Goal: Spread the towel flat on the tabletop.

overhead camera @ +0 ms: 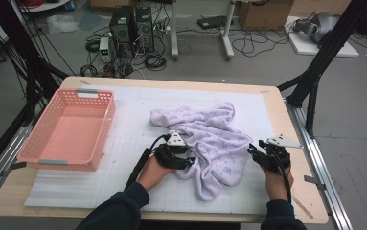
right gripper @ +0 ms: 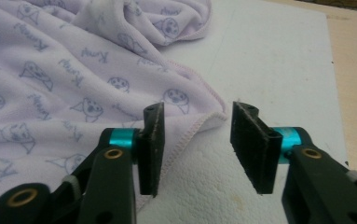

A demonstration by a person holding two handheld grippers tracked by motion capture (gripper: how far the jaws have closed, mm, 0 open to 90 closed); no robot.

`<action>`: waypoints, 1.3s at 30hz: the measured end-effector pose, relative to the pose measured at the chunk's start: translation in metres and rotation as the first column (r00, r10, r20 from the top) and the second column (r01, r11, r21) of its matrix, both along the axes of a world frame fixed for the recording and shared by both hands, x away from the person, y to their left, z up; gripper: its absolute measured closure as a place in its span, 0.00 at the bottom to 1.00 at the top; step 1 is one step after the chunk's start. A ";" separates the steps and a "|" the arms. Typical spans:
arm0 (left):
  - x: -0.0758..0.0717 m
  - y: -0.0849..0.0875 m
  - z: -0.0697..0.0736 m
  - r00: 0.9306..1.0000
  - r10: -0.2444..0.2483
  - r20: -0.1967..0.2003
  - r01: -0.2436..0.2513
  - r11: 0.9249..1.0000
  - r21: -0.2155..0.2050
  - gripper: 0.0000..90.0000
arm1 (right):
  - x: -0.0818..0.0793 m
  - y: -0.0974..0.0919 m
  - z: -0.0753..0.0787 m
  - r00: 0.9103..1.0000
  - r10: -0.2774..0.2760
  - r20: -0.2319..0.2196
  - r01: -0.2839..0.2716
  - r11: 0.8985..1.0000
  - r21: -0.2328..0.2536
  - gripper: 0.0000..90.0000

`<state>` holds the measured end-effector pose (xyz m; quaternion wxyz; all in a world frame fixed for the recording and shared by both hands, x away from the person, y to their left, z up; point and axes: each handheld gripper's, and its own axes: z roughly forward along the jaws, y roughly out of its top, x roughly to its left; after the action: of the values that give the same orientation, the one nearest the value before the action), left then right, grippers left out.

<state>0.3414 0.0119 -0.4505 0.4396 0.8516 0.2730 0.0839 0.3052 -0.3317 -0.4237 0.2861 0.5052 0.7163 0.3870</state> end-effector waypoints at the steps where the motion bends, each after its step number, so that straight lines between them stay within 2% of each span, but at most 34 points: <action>1: 0.000 -0.001 0.000 1.000 -0.006 0.001 0.006 1.000 0.001 0.55 | 0.000 0.000 0.000 1.000 0.000 0.003 0.000 1.000 0.004 0.57; 3: -0.002 -0.002 0.001 0.999 -0.033 0.008 0.033 0.999 0.007 0.65 | 0.000 0.000 0.001 1.000 0.007 0.007 -0.007 1.000 0.004 0.53; 5: -0.007 -0.004 0.002 0.997 -0.072 0.039 0.071 0.997 0.026 0.86 | 0.000 0.001 0.000 1.000 0.021 0.006 -0.021 1.000 0.000 0.51; 7: -0.008 -0.004 0.004 0.996 -0.071 0.052 0.069 0.997 0.039 0.94 | 0.001 0.002 -0.001 0.999 0.038 0.005 -0.038 0.999 -0.002 0.51; 9: -0.006 0.004 0.006 0.998 -0.040 0.047 0.039 0.999 0.019 0.95 | 0.000 0.004 -0.001 0.999 0.047 -0.003 -0.047 0.999 0.000 0.51; 11: -0.003 0.020 0.010 0.999 0.000 0.042 0.001 1.000 -0.025 0.95 | 0.001 0.005 -0.002 0.998 0.059 -0.002 -0.059 0.998 0.004 0.50; 12: -0.002 0.032 0.012 0.999 0.025 0.046 -0.023 0.999 -0.041 0.95 | 0.001 0.006 -0.002 0.998 0.065 -0.008 -0.065 0.998 0.003 0.50; 14: 0.001 0.058 0.017 0.995 0.094 0.044 -0.090 0.993 -0.082 0.95 | 0.001 0.008 -0.005 0.996 0.083 -0.036 -0.083 0.997 0.002 0.50; 17: 0.003 0.096 0.021 0.981 0.189 0.052 -0.183 0.977 -0.111 0.95 | 0.003 0.011 -0.011 0.992 0.110 -0.058 -0.108 0.994 0.037 0.50; 19: 0.001 0.117 0.023 0.966 0.248 0.067 -0.238 0.962 -0.134 0.95 | 0.004 0.014 -0.015 0.990 0.118 -0.075 -0.113 0.991 0.069 0.49; 20: -0.001 0.127 0.023 0.959 0.273 0.071 -0.262 0.955 -0.139 0.95 | 0.004 0.016 -0.015 0.989 0.124 -0.080 -0.119 0.991 0.068 0.49; 21: -0.003 0.135 0.023 0.955 0.287 0.069 -0.276 0.951 -0.141 0.95 | 0.004 0.019 -0.015 0.988 0.130 -0.081 -0.124 0.990 0.069 0.49; 24: -0.009 0.152 0.020 0.950 0.307 0.065 -0.297 0.946 -0.131 0.95 | 0.005 0.027 -0.015 0.984 0.155 -0.085 -0.149 0.986 0.069 0.47; 26: -0.012 0.157 0.017 0.946 0.319 0.067 -0.309 0.943 -0.128 0.95 | 0.006 0.034 -0.017 0.981 0.166 -0.105 -0.160 0.985 0.063 0.45; 27: -0.014 0.160 0.016 0.945 0.321 0.067 -0.312 0.942 -0.124 0.95 | 0.007 0.038 -0.019 0.978 0.169 -0.119 -0.166 0.985 0.038 0.44; 29: -0.016 0.163 0.015 0.944 0.324 0.060 -0.314 0.940 -0.129 0.95 | 0.009 0.047 -0.023 0.975 0.166 -0.145 -0.174 0.984 -0.043 0.44; 30: -0.017 0.164 0.016 0.945 0.321 0.057 -0.312 0.941 -0.129 0.95 | 0.011 0.050 -0.025 0.973 0.169 -0.156 -0.180 0.982 -0.057 0.43; 31: -0.018 0.165 0.016 0.945 0.321 0.059 -0.312 0.941 -0.131 0.95 | 0.012 0.051 -0.025 0.975 0.164 -0.151 -0.174 0.983 -0.052 0.46; 32: -0.019 0.165 0.016 0.945 0.321 0.060 -0.312 0.941 -0.129 0.95 | 0.013 0.051 -0.025 0.972 0.179 -0.155 -0.189 0.981 -0.052 0.54; 33: -0.019 0.166 0.016 0.945 0.322 0.061 -0.312 0.941 -0.132 0.95 | 0.014 0.052 -0.024 0.969 0.192 -0.155 -0.202 0.978 -0.049 0.70; 34: -0.019 0.166 0.015 0.945 0.322 0.060 -0.313 0.941 -0.132 0.95 | 0.015 0.053 -0.023 0.967 0.208 -0.150 -0.220 0.973 -0.068 0.90; 36: -0.019 0.166 0.014 0.944 0.325 0.055 -0.316 0.939 -0.133 0.94 | 0.020 0.055 -0.021 0.961 0.233 -0.149 -0.253 0.959 -0.129 0.94; 39: -0.019 0.165 0.013 0.946 0.319 0.055 -0.310 0.942 -0.127 0.94 | 0.037 0.055 -0.018 0.972 0.194 -0.134 -0.214 0.963 -0.166 0.94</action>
<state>0.3228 0.1768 -0.4375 0.4795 0.7661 0.3934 0.1686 0.3424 -0.2771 -0.4421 0.2468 0.4225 0.8119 0.3185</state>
